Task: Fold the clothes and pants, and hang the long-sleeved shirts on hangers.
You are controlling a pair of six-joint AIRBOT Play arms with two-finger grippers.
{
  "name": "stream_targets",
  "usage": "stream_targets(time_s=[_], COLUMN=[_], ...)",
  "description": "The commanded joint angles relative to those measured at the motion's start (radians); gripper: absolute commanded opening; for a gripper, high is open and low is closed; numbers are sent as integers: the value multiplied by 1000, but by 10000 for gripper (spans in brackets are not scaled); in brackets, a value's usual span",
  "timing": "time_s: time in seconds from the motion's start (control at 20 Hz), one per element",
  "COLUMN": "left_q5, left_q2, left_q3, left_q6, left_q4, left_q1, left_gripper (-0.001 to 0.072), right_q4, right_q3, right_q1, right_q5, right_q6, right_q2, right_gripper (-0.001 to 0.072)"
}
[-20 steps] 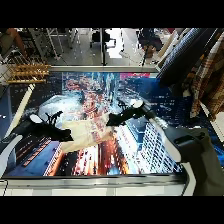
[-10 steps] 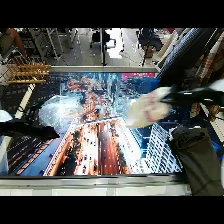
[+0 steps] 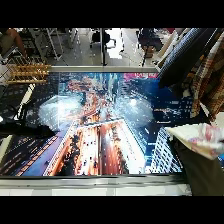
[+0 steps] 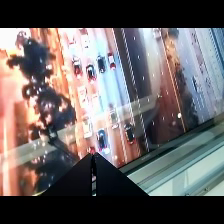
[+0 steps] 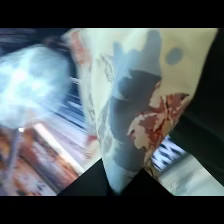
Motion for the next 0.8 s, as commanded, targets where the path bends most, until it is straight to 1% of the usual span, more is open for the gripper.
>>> stream_targets(time_s=[0.0,0.1,0.2,0.25,0.3,0.35,0.4,0.5,0.55,0.6,0.65,0.7,0.75], left_q5=[21,21,20,19,19,19,19,20,20,19,20,19,16], left_q2=[-3,-3,-3,-3,-3,-3,-3,-2,-1,-1,-1,0,1], left_q3=[0,0,0,0,0,0,0,1,3,12,29,53,84], left_q6=[1,0,0,0,0,1,1,1,0,0,-1,-16,-66], left_q4=[12,18,18,18,19,23,26,42,59,89,131,173,224], left_q1=[2,2,2,2,2,2,2,9,18,31,48,65,86], left_gripper=[6,6,6,6,6,6,7,6,6,6,7,7,6], right_q4=[-358,-509,-550,-559,-570,-577,-581,-580,-564,-491,-362,-172,-2], right_q3=[-195,-257,-312,-332,-338,-335,-320,-241,-181,-110,-50,-2,25], right_q1=[-62,-63,-62,-63,-62,-62,-62,-62,-60,-60,-60,-55,-33], right_q5=[68,24,-43,-73,-97,-113,-127,-130,-142,-176,-215,-259,-282], right_q6=[22,38,42,41,40,15,-50,-154,-162,-160,-160,-163,-176], right_q2=[64,63,62,59,52,45,39,27,19,13,7,2,-6], right_gripper=[15,15,17,41,304,619,696,697,696,695,694,694,693])
